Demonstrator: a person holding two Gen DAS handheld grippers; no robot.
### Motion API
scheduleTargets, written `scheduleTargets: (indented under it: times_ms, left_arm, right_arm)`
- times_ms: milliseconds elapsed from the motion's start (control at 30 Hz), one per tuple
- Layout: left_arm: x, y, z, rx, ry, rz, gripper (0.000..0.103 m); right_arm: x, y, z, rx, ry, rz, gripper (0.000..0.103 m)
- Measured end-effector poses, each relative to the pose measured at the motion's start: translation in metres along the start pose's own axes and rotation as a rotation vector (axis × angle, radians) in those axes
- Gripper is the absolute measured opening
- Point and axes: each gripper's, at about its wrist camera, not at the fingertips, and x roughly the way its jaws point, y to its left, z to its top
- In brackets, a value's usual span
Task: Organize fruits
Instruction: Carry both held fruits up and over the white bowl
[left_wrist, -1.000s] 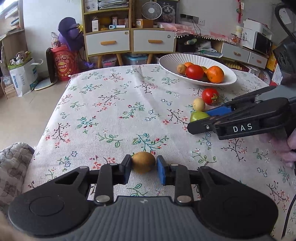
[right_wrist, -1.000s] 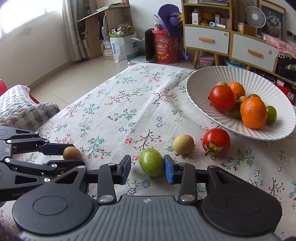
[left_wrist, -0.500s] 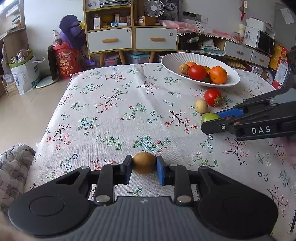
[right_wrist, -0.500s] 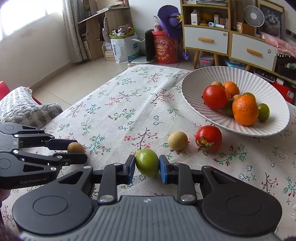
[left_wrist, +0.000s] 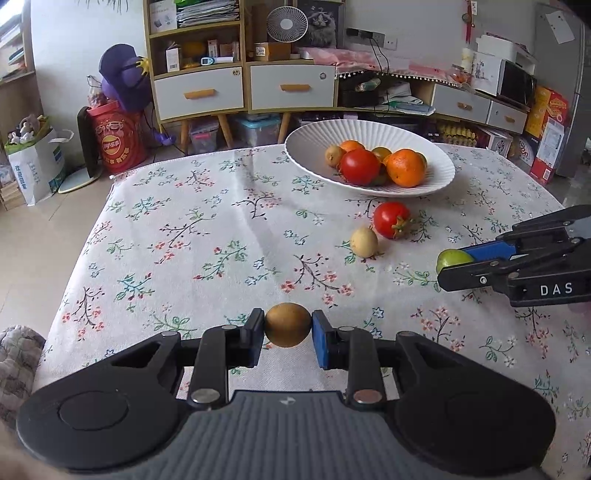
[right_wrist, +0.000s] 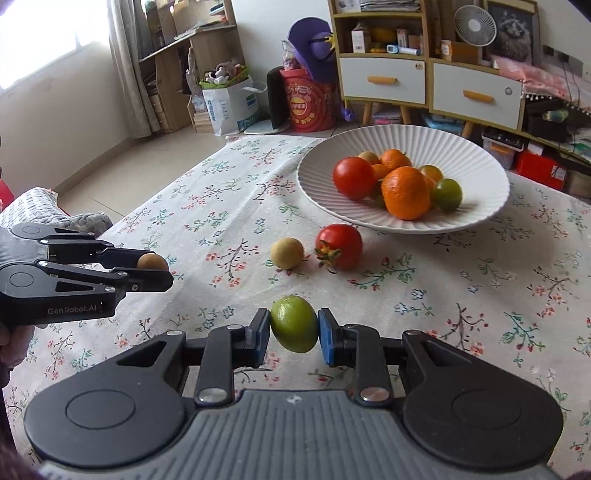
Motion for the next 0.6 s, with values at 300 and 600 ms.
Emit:
scheduleTargets:
  times_ms: [300,600]
  left_arm:
    - [0.011,-0.029,0.016,0.029,-0.008,-0.021,0.021]
    - [0.019,-0.051,0.037,0.034,-0.037,-0.033,0.021]
  right_arm:
    - [-0.015,-0.03,-0.006,0.064,-0.032,-0.038,0.025]
    - [-0.023,-0.047,0.001,0.112,-0.087,-0.052,0.025]
